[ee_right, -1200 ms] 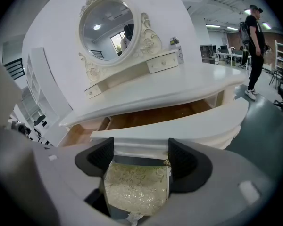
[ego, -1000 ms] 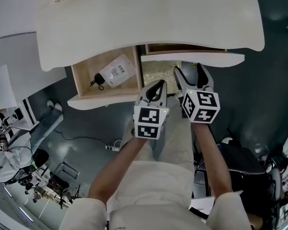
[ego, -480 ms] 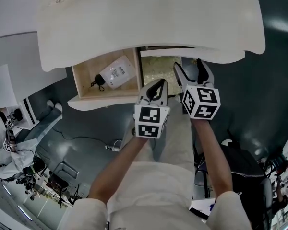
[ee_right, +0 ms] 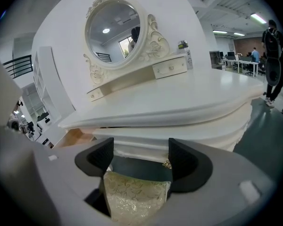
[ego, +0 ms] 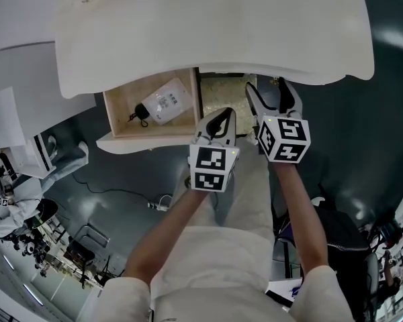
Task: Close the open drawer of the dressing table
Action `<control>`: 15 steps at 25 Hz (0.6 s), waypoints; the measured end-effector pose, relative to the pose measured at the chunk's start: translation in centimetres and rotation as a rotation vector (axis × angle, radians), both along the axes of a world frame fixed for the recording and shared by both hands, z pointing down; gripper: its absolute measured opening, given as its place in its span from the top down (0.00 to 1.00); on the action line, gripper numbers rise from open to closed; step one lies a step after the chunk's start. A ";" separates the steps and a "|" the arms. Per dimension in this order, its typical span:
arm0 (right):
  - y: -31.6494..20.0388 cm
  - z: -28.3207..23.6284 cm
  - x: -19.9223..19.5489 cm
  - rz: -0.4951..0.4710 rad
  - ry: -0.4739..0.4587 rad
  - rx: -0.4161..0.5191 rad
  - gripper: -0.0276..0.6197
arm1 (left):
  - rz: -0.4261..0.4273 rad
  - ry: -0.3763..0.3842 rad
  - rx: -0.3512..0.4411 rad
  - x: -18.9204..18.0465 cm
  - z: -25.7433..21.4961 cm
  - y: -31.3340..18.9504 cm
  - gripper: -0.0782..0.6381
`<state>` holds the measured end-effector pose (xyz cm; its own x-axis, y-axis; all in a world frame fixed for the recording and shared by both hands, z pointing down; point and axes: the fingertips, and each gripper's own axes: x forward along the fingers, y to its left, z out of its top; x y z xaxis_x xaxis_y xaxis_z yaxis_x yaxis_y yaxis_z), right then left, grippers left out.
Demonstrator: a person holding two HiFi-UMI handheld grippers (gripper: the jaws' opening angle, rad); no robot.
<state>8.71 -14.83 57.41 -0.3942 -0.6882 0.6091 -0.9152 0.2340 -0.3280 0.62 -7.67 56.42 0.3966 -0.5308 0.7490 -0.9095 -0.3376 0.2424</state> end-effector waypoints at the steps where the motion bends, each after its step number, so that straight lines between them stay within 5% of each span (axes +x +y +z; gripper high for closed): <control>1: -0.1 0.0 0.0 -0.003 0.003 0.003 0.45 | -0.001 -0.001 0.001 0.0 0.0 0.0 0.88; 15: -2.2 0.1 -0.2 -0.015 -0.002 0.041 0.45 | -0.032 -0.014 0.017 -0.4 -0.1 -0.8 0.88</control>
